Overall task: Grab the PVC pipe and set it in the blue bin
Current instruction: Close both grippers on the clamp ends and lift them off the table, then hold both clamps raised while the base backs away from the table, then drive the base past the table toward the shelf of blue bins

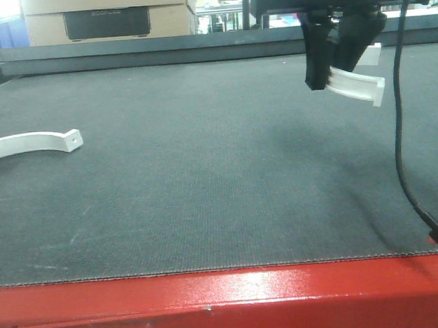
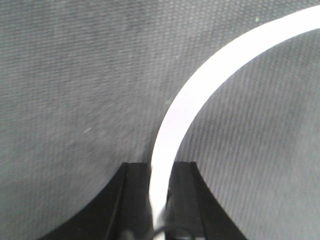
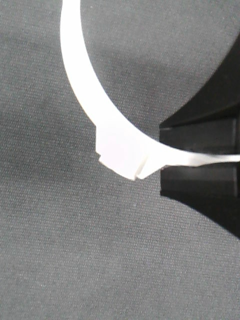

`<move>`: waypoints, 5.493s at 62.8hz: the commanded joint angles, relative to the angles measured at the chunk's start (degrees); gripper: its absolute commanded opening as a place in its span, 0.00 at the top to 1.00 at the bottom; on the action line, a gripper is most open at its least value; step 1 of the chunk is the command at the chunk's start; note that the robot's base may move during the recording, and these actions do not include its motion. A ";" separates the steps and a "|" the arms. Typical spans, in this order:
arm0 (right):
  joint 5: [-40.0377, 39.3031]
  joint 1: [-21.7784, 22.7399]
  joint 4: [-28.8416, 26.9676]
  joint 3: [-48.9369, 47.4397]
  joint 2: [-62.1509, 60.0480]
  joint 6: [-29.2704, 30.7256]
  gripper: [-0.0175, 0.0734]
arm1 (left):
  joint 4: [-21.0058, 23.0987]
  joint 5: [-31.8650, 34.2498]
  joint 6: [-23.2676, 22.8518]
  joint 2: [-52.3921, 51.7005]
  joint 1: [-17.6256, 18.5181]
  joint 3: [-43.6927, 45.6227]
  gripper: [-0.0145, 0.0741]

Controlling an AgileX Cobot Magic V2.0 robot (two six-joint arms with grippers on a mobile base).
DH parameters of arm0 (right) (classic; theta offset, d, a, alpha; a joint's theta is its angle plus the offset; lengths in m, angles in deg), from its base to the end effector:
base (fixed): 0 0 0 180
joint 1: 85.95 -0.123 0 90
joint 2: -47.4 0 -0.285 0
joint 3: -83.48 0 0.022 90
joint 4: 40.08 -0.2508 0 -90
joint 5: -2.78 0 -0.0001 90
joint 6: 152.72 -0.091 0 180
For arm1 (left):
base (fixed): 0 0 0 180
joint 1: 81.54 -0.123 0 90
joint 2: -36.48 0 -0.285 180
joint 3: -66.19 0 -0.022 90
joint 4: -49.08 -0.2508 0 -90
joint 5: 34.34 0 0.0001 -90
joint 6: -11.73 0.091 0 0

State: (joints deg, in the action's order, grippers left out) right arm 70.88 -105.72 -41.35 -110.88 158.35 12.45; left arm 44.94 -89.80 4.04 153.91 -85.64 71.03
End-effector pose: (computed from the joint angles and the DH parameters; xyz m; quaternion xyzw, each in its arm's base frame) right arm 0.3546 0.1295 0.2945 -0.0400 0.9902 0.0499 0.1240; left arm 0.3887 0.0333 0.2111 -0.0849 0.9904 0.0284 0.1050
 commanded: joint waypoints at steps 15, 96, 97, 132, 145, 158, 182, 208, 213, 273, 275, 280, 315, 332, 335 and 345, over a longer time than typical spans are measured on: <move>1.86 -0.03 0.51 -0.21 -5.30 0.40 0.99 | 0.24 -6.44 -0.24 -13.54 -0.25 0.24 0.96; -38.80 -0.03 15.61 43.35 -60.45 0.40 0.99 | 11.32 35.36 0.62 -65.12 13.49 -35.03 0.96; -38.91 -0.03 15.61 43.77 -61.68 0.40 0.99 | 11.32 35.36 0.62 -65.40 13.49 -35.03 0.96; -40.36 -0.03 15.61 44.86 -74.49 0.40 0.99 | 11.32 40.57 0.62 -68.64 13.49 -35.03 0.96; -40.36 -0.03 15.61 44.86 -74.49 0.40 0.99 | 11.32 41.38 0.62 -68.64 13.49 -35.03 0.96; -40.36 -0.03 15.61 44.86 -74.49 0.40 0.99 | 11.32 41.67 0.62 -68.64 13.49 -35.03 0.96; -40.36 -0.03 15.61 44.86 -74.49 0.40 0.99 | 11.32 41.67 0.62 -68.64 13.49 -35.03 0.96; -40.36 -0.03 15.61 44.86 -74.49 0.40 0.99 | 11.32 41.67 0.62 -68.64 13.49 -35.03 0.96; -40.36 -0.03 15.61 44.86 -74.49 0.40 0.99 | 11.32 41.67 0.62 -68.64 13.49 -35.03 0.96; -40.36 -0.03 15.61 44.86 -74.49 0.40 0.99 | 11.32 41.65 0.62 -68.64 13.49 -35.03 0.96; -40.36 -0.03 15.61 44.86 -74.49 0.40 0.99 | 11.32 41.65 0.62 -68.64 13.49 -35.03 0.96; -40.36 -0.03 15.61 44.86 -74.49 0.40 0.99 | 11.32 41.65 0.62 -68.64 13.49 -35.03 0.96; -40.36 -0.03 15.61 44.86 -74.49 0.40 0.99 | 11.32 41.80 0.62 -68.64 13.49 -35.03 0.96; -40.36 -0.03 15.61 44.86 -74.49 0.40 0.99 | 11.32 41.80 0.62 -68.64 13.49 -35.03 0.96; -40.36 -0.03 15.61 44.86 -74.49 0.40 0.99 | 11.32 41.80 0.62 -68.64 13.49 -35.03 0.96; -40.36 0.09 15.48 44.86 -74.74 0.40 0.99 | 11.32 41.94 0.62 -68.64 13.49 -35.03 0.96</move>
State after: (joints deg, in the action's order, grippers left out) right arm 31.89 -105.72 -26.45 -66.11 83.78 12.69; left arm 55.95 -49.45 4.58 85.51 -72.47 35.92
